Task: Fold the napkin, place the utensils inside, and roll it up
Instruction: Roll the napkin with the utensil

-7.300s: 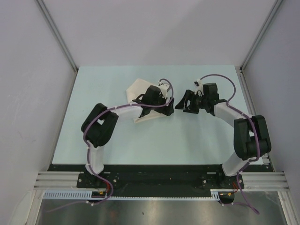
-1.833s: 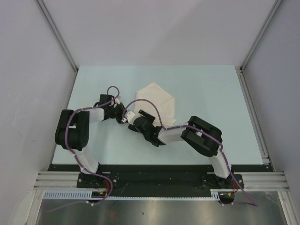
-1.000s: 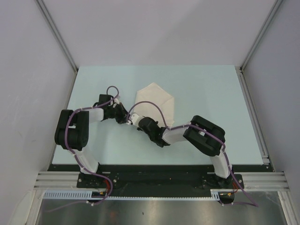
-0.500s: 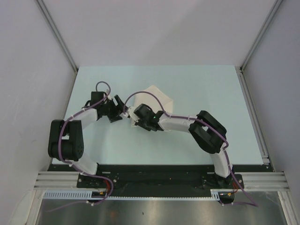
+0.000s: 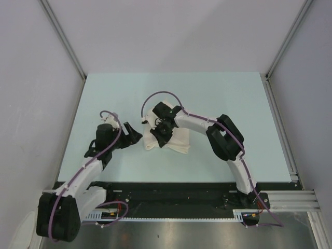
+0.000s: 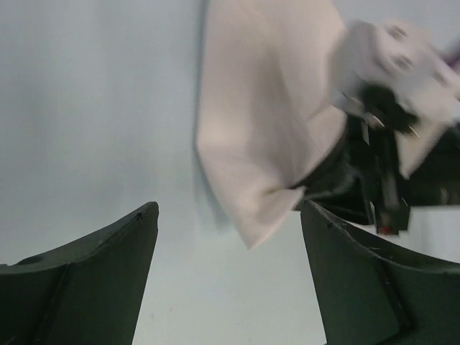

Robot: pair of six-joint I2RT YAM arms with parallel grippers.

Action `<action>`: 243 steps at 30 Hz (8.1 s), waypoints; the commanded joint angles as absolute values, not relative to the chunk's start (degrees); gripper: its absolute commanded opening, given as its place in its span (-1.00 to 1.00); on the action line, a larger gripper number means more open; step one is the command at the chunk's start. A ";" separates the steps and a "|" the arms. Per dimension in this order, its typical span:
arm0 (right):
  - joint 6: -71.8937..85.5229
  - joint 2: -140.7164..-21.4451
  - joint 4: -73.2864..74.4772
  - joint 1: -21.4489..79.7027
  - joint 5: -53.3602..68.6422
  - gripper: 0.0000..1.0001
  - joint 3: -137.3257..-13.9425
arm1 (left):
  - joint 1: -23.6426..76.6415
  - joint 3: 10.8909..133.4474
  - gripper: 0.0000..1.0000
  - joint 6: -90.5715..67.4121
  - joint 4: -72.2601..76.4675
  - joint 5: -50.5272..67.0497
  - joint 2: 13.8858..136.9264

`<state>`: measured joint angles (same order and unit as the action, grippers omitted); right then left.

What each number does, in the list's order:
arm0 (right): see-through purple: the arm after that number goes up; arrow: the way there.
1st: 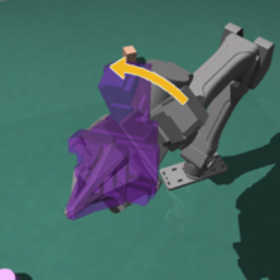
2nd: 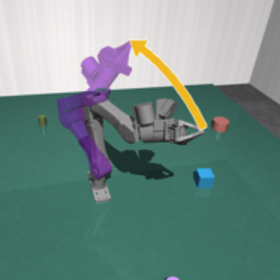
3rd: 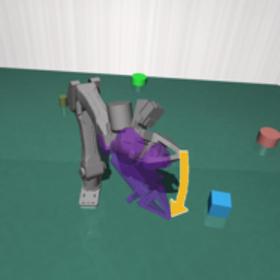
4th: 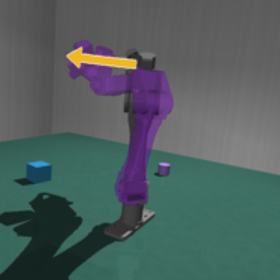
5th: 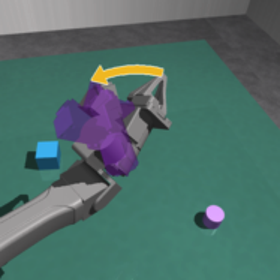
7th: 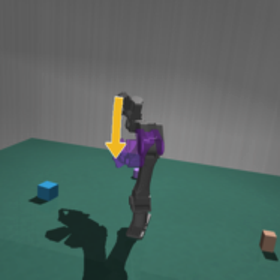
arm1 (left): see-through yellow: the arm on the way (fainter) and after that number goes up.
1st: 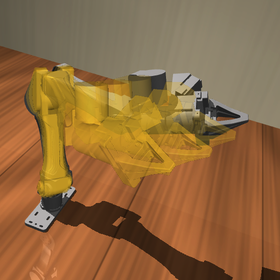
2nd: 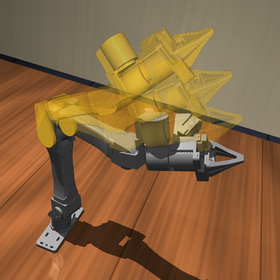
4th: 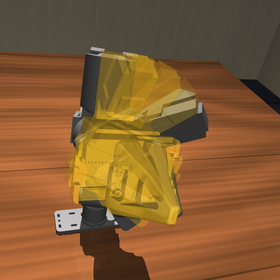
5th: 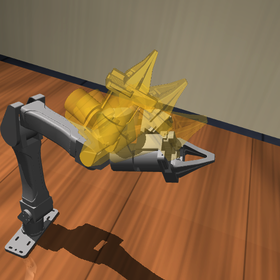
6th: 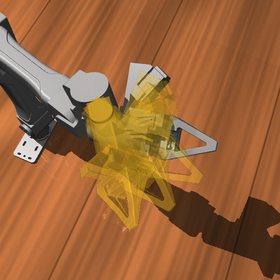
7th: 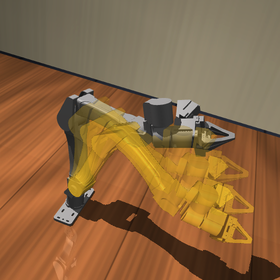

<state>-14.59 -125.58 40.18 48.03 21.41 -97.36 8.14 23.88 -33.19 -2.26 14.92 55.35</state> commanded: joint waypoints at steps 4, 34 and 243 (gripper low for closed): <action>-14.77 -132.18 52.03 44.48 37.34 -1.00 -104.15 | 21.17 19.17 0.69 -24.44 7.29 7.92 46.76; -14.15 -139.22 56.69 38.67 42.63 -1.00 -109.69 | 33.66 27.95 0.54 -19.25 4.31 -1.24 66.26; -4.75 -109.25 21.45 50.80 14.76 -0.26 -81.74 | 11.16 25.14 -0.99 -34.81 5.63 20.39 80.07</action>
<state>-5.58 -109.36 24.49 49.82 16.64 -81.21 11.86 24.05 -37.28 8.25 21.54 78.63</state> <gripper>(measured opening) 0.392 0.017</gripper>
